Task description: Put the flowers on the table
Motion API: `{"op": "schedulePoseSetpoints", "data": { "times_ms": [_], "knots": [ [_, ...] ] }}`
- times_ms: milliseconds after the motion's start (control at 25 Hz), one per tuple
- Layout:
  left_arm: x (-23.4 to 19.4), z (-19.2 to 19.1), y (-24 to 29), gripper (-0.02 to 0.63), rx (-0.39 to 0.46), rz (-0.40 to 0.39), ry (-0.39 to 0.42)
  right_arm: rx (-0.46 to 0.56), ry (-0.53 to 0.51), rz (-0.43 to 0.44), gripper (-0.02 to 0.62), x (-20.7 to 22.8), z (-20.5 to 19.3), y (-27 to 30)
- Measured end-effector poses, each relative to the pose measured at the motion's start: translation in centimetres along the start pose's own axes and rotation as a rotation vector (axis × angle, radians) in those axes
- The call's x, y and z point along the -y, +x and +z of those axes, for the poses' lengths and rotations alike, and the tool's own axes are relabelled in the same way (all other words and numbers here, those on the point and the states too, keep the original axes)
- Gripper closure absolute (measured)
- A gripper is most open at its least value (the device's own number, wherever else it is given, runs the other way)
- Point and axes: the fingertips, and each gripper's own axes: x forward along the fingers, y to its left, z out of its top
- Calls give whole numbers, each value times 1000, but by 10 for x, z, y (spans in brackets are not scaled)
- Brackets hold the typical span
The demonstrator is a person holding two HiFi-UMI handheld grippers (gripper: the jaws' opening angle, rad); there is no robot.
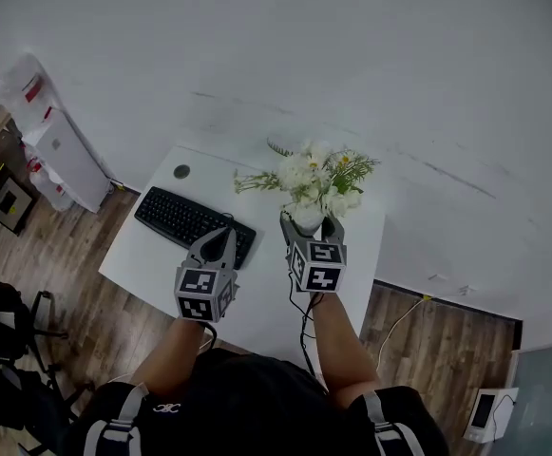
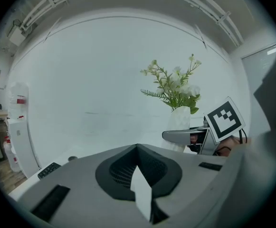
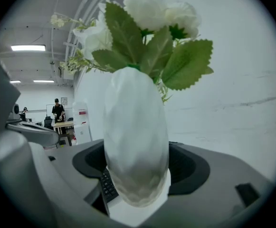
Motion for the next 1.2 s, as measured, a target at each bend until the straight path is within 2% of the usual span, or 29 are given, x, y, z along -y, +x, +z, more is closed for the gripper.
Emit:
{"op": "schedulePoseSetpoints", "data": {
  "times_ms": [240,520,720,960,1200],
  "knots": [
    [-15,-10,41,606,-57,30,14,-24,-2,22,219,19,-12,55],
    [-38,-23,83,606,-103,-2,10,3,-16,29,219,20,-12,113],
    [-71,-35,109,606,-141,-17,-4,17,-55,18,219,14,-15,165],
    [-111,-51,134,606,-168,-37,-9,44,-28,8,218,7,-27,218],
    [-155,-61,156,606,-190,-56,-13,25,-36,-42,218,5,-50,270]
  ]
}}
